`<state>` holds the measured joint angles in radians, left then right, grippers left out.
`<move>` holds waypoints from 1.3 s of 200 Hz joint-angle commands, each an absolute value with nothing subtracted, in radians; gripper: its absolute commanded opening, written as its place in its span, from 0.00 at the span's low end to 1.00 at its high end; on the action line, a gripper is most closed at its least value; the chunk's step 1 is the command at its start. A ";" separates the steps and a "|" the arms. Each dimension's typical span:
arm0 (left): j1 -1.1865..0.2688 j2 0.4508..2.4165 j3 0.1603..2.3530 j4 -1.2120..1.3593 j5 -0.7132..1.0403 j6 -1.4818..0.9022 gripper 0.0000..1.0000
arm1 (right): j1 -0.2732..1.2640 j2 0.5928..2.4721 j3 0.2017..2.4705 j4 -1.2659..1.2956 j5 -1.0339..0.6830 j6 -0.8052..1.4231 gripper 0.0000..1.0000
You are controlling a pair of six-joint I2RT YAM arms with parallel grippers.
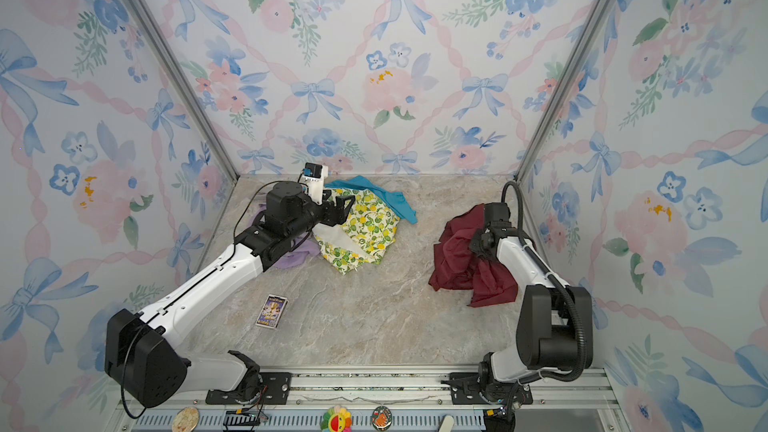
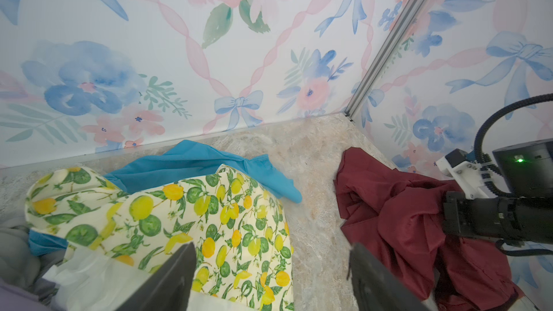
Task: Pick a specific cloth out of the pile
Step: 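Lower the maroon shirt onto the empty table area with the right gripper, then open the right gripper and release the maroon shirt on the table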
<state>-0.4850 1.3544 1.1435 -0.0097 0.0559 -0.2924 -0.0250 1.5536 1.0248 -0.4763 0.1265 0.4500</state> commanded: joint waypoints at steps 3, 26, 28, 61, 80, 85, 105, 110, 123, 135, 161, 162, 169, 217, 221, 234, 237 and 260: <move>-0.455 1.341 1.110 -0.016 0.049 -0.286 0.82 | -0.017 1.662 1.109 -0.531 0.111 0.474 0.00; -0.424 1.329 1.083 0.004 0.047 -0.283 0.82 | -0.008 1.779 1.181 -0.553 0.090 0.472 0.00; -0.421 1.329 1.082 0.006 0.048 -0.285 0.82 | -0.006 1.788 1.186 -0.554 0.088 0.470 0.00; -0.372 1.302 1.054 0.028 0.049 -0.285 0.82 | 0.013 1.922 1.301 -0.616 0.088 0.450 0.00; -0.346 1.293 1.043 0.042 0.052 -0.292 0.82 | 0.017 1.996 1.388 -0.667 0.106 0.431 0.00; -0.339 1.292 1.042 0.044 0.056 -0.296 0.82 | 0.016 2.014 1.415 -0.683 0.109 0.427 0.00; -0.304 1.293 1.033 0.061 0.077 -0.312 0.82 | 0.008 2.087 1.524 -0.742 0.110 0.413 0.00; -0.297 1.293 1.030 0.066 0.083 -0.317 0.82 | 0.006 2.105 1.558 -0.758 0.117 0.407 0.00; -0.283 1.293 1.026 0.075 0.091 -0.321 0.82 | 0.004 2.150 1.633 -0.799 0.139 0.392 0.00; -0.278 1.293 1.021 0.081 0.094 -0.322 0.82 | -0.002 2.188 1.693 -0.832 0.144 0.381 0.00; -0.262 1.296 1.014 0.090 0.094 -0.326 0.82 | -0.018 2.237 1.781 -0.855 0.158 0.355 0.04; -0.261 1.296 1.013 0.090 0.095 -0.326 0.82 | -0.019 2.238 1.785 -0.855 0.159 0.354 0.04; -0.257 1.298 1.012 0.092 0.096 -0.328 0.82 | -0.023 2.249 1.809 -0.863 0.157 0.345 0.07; -0.252 1.317 1.004 0.098 0.093 -0.319 0.87 | -0.019 2.189 1.827 -0.837 0.158 0.291 0.37; -0.253 1.319 1.004 0.097 0.096 -0.319 0.87 | -0.018 2.177 1.821 -0.827 0.154 0.285 0.41; -0.253 1.324 1.002 0.099 0.100 -0.323 0.87 | -0.017 2.142 1.807 -0.809 0.150 0.277 0.51; -0.254 1.325 1.002 0.098 0.099 -0.326 0.87 | -0.017 2.134 1.807 -0.807 0.145 0.273 0.52; -0.265 1.328 0.990 0.108 0.081 -0.324 0.88 | -0.015 2.065 1.795 -0.799 0.137 0.268 0.56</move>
